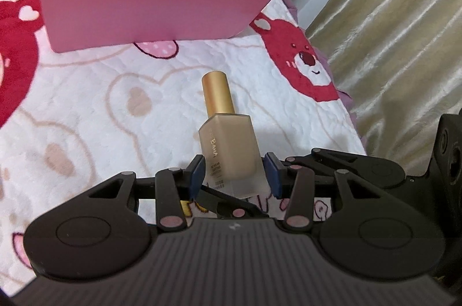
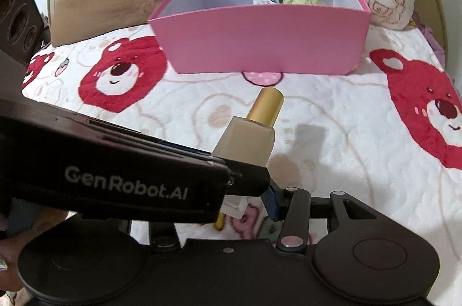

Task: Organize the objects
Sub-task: 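Lift the foundation bottle into the pink box and open the left gripper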

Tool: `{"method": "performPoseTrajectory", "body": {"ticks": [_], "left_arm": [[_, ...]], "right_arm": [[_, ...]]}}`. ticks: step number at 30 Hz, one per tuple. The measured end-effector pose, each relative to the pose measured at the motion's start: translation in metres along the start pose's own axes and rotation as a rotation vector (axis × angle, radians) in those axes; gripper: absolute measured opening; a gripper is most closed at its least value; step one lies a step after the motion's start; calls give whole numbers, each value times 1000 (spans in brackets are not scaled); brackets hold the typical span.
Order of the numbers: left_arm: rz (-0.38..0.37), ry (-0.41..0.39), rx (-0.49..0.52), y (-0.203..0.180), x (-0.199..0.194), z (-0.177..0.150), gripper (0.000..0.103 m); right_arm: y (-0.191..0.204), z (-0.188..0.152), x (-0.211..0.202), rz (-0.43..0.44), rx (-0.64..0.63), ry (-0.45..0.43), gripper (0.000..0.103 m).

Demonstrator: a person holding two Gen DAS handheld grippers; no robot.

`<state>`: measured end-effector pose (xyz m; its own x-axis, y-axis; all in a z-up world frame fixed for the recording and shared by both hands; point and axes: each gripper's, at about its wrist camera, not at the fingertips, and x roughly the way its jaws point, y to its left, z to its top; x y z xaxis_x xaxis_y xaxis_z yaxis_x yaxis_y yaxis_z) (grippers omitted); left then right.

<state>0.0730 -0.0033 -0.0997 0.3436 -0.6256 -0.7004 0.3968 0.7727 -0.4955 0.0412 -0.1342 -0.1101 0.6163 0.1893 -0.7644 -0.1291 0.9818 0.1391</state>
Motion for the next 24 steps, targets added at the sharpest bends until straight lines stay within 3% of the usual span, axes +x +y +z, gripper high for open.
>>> {"method": "performPoseTrajectory", "body": {"ticks": [14,24], "left_arm": [[22,-149,33,3,-84,36,43],[99,-226,46,8,-117,122,42]], "right_arm": [[55,52,-40,-24,-123,-127,52],[59,141,-38,-1,-209,-211,52]]}}
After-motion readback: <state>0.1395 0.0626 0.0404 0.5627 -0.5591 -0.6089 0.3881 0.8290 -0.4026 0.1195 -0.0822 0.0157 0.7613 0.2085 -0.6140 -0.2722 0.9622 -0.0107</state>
